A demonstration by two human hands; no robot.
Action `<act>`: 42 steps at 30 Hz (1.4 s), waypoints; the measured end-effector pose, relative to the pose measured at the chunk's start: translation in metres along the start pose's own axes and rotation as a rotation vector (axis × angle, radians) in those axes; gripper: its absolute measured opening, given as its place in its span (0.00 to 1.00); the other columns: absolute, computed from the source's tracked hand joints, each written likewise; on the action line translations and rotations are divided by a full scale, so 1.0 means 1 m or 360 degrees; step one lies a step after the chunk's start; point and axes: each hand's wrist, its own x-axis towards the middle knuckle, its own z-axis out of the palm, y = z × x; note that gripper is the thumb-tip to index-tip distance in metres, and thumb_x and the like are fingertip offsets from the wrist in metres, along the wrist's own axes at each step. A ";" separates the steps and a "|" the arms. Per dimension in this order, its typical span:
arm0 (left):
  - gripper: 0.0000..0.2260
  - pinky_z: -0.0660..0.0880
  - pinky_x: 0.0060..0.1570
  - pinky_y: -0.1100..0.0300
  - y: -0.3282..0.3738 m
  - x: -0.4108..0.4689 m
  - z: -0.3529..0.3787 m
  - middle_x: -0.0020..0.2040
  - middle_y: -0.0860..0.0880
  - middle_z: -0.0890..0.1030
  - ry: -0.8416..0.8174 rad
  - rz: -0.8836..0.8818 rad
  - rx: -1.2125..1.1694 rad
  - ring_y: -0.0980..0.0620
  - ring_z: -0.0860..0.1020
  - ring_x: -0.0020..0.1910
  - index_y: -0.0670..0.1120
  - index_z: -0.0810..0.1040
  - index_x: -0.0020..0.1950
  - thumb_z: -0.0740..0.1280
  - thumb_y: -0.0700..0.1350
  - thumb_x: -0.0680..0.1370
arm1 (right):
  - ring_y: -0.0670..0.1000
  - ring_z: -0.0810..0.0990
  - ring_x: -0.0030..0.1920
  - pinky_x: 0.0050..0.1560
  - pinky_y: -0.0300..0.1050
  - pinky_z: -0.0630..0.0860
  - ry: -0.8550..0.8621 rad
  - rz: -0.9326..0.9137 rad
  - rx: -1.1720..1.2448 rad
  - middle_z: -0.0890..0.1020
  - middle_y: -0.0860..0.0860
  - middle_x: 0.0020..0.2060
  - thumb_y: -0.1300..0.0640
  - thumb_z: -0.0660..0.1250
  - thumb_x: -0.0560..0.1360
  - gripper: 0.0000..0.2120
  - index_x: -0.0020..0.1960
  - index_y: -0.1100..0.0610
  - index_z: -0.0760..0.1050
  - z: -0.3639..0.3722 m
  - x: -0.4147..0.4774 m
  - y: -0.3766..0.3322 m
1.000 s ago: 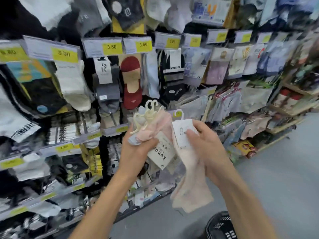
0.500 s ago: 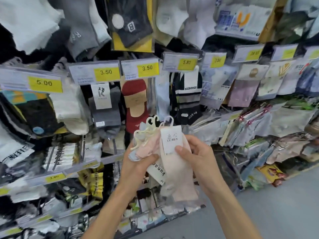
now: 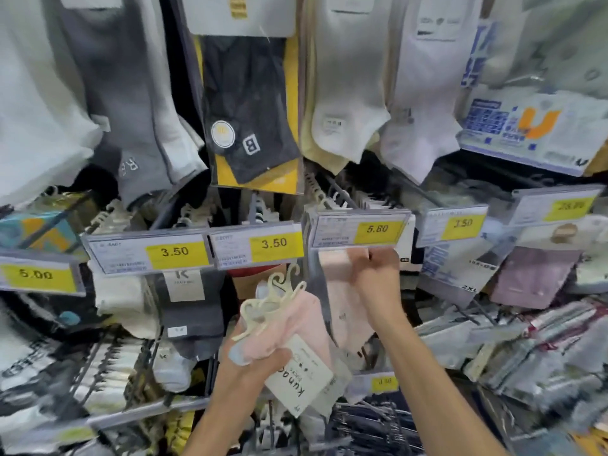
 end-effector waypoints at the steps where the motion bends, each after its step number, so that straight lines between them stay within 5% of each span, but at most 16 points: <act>1: 0.26 0.79 0.37 0.61 0.001 0.002 -0.002 0.48 0.48 0.87 -0.0011 -0.0003 0.0013 0.51 0.85 0.43 0.53 0.83 0.54 0.79 0.47 0.56 | 0.47 0.76 0.37 0.32 0.36 0.70 -0.0008 0.0047 -0.0036 0.82 0.60 0.37 0.69 0.61 0.77 0.07 0.44 0.70 0.77 0.004 0.004 0.006; 2: 0.24 0.79 0.36 0.62 0.003 0.003 -0.003 0.46 0.48 0.87 -0.0029 -0.0005 0.0020 0.51 0.85 0.42 0.54 0.84 0.53 0.78 0.47 0.56 | 0.47 0.76 0.35 0.29 0.32 0.70 0.0024 0.0145 -0.0035 0.80 0.63 0.38 0.67 0.62 0.78 0.07 0.47 0.72 0.76 0.007 0.006 0.010; 5: 0.26 0.78 0.34 0.64 0.010 0.004 -0.008 0.44 0.49 0.87 -0.0047 -0.0005 0.0012 0.52 0.85 0.40 0.51 0.83 0.54 0.77 0.47 0.56 | 0.40 0.76 0.25 0.25 0.26 0.69 0.0000 0.0089 -0.0257 0.78 0.47 0.28 0.67 0.57 0.80 0.09 0.46 0.64 0.75 0.011 0.010 0.014; 11: 0.28 0.77 0.30 0.63 0.017 0.000 -0.025 0.39 0.48 0.86 -0.0024 -0.0065 0.0009 0.52 0.85 0.36 0.43 0.80 0.54 0.76 0.47 0.55 | 0.37 0.65 0.27 0.31 0.33 0.62 0.0066 0.0073 0.0077 0.68 0.41 0.25 0.75 0.59 0.75 0.21 0.30 0.54 0.64 0.025 -0.004 0.003; 13: 0.24 0.77 0.30 0.62 0.019 -0.004 -0.033 0.38 0.48 0.86 -0.0030 -0.0101 -0.0003 0.52 0.85 0.37 0.44 0.82 0.50 0.76 0.48 0.56 | 0.41 0.66 0.34 0.38 0.37 0.64 0.0069 0.0011 -0.0075 0.70 0.47 0.31 0.74 0.58 0.76 0.16 0.34 0.58 0.66 0.023 -0.015 -0.001; 15: 0.17 0.77 0.30 0.62 0.022 -0.008 -0.042 0.38 0.50 0.86 -0.0047 -0.0142 -0.0028 0.53 0.85 0.37 0.50 0.85 0.44 0.75 0.49 0.56 | 0.45 0.73 0.49 0.54 0.41 0.70 0.0095 -0.0117 -0.0379 0.75 0.54 0.48 0.65 0.62 0.79 0.05 0.53 0.61 0.74 0.020 -0.041 -0.002; 17: 0.12 0.76 0.29 0.63 0.024 -0.013 -0.050 0.37 0.51 0.86 -0.0074 -0.0167 -0.0053 0.54 0.85 0.36 0.55 0.86 0.41 0.75 0.49 0.57 | 0.44 0.72 0.65 0.66 0.38 0.67 0.0170 -0.0302 -0.0434 0.72 0.47 0.64 0.58 0.63 0.80 0.16 0.68 0.53 0.71 0.019 -0.082 -0.004; 22: 0.14 0.77 0.32 0.65 0.028 -0.025 -0.062 0.41 0.53 0.87 -0.0172 -0.0101 -0.0139 0.56 0.85 0.39 0.56 0.86 0.46 0.76 0.47 0.62 | 0.43 0.75 0.51 0.51 0.32 0.69 -0.0211 -0.0661 -0.0500 0.76 0.41 0.50 0.50 0.67 0.77 0.09 0.56 0.48 0.79 0.043 -0.167 -0.034; 27: 0.29 0.80 0.44 0.63 0.040 -0.039 -0.068 0.53 0.50 0.86 -0.0173 0.0083 -0.0088 0.55 0.84 0.50 0.46 0.75 0.68 0.75 0.42 0.67 | 0.41 0.68 0.64 0.60 0.29 0.63 -0.0480 -0.0451 -0.0713 0.70 0.33 0.57 0.33 0.63 0.73 0.22 0.64 0.41 0.73 0.064 -0.195 -0.066; 29: 0.33 0.81 0.49 0.57 0.044 -0.045 -0.069 0.58 0.52 0.83 -0.0245 0.0160 -0.0022 0.53 0.83 0.55 0.55 0.69 0.70 0.77 0.44 0.68 | 0.37 0.64 0.66 0.58 0.30 0.64 -0.0553 -0.0372 -0.0773 0.66 0.30 0.60 0.28 0.61 0.70 0.29 0.67 0.39 0.68 0.071 -0.198 -0.074; 31: 0.32 0.80 0.52 0.60 0.049 -0.053 -0.072 0.60 0.54 0.82 -0.0362 0.0229 0.0045 0.53 0.81 0.59 0.64 0.65 0.69 0.76 0.46 0.71 | 0.36 0.64 0.66 0.56 0.31 0.65 -0.0540 -0.0319 -0.0737 0.66 0.30 0.60 0.29 0.61 0.68 0.31 0.68 0.39 0.66 0.077 -0.198 -0.081; 36: 0.33 0.78 0.56 0.50 0.063 -0.065 -0.089 0.66 0.51 0.78 -0.0451 0.0225 -0.0128 0.48 0.77 0.64 0.62 0.62 0.74 0.73 0.46 0.74 | 0.41 0.73 0.62 0.59 0.44 0.73 -0.0504 -0.0249 -0.0491 0.73 0.35 0.57 0.34 0.60 0.73 0.23 0.65 0.41 0.72 0.082 -0.193 -0.098; 42: 0.37 0.79 0.51 0.56 0.073 -0.071 -0.101 0.61 0.52 0.81 -0.0372 0.0162 -0.0277 0.49 0.81 0.60 0.67 0.66 0.68 0.81 0.52 0.66 | 0.43 0.77 0.43 0.41 0.33 0.70 -0.0435 -0.0360 -0.0171 0.80 0.40 0.41 0.46 0.54 0.80 0.13 0.51 0.44 0.77 0.086 -0.196 -0.115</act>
